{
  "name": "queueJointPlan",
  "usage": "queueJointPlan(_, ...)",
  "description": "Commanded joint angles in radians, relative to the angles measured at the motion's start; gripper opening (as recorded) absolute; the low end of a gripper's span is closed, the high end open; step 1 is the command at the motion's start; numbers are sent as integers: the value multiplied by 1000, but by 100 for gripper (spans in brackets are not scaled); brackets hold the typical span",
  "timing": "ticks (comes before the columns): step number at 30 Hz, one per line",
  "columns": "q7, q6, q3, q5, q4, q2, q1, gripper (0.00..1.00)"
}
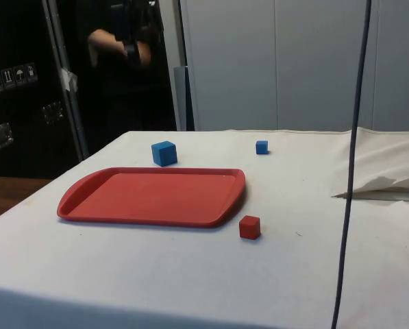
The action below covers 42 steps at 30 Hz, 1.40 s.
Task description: Pick up the largest block and place it onto the tray.
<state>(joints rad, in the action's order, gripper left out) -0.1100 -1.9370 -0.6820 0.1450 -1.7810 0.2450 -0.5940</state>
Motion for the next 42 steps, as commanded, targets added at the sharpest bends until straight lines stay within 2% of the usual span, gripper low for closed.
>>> queueJointPlan(1, -12, -9, 2, 14, 2, 10, 8, 100)
queueJointPlan(2, -17, -17, 1, 19, 3, 19, 10, 100)
queueJointPlan(3, -6, -9, -1, 5, 0, 7, 2, 100)
queueJointPlan(4, -21, -24, 0, 25, 5, 29, 11, 100)
queueJointPlan(11, -45, -67, -2, 68, 47, 113, 25, 100)
queueJointPlan(12, -36, -65, -7, 56, 41, 105, 17, 100)
queueJointPlan(13, -48, -69, -2, 75, 55, 124, 26, 100)
queueJointPlan(19, -65, -80, -5, 111, 104, 185, 37, 100)
queueJointPlan(20, -76, -86, -6, 122, 117, 206, 45, 100)
queueJointPlan(21, -65, -85, -12, 112, 113, 201, 35, 100)
queueJointPlan(22, -81, -90, -8, 127, 122, 215, 49, 100)
queueJointPlan(23, -87, -93, -10, 133, 128, 224, 51, 100)
queueJointPlan(27, -121, -102, -30, 165, 141, 258, 59, 100)
queueJointPlan(28, -131, -105, -44, 175, 142, 269, 57, 100)
queueJointPlan(31, -133, -105, -57, 177, 141, 277, 52, 100)
queueJointPlan(32, -139, -107, -57, 182, 141, 278, 58, 100)
queueJointPlan(38, -161, -115, -78, 195, 136, 301, 73, 100)
queueJointPlan(39, -153, -107, -81, 187, 135, 296, 64, 100)
queueJointPlan(40, -165, -115, -81, 198, 135, 305, 75, 100)
queueJointPlan(42, -172, -116, -88, 204, 136, 312, 78, 100)
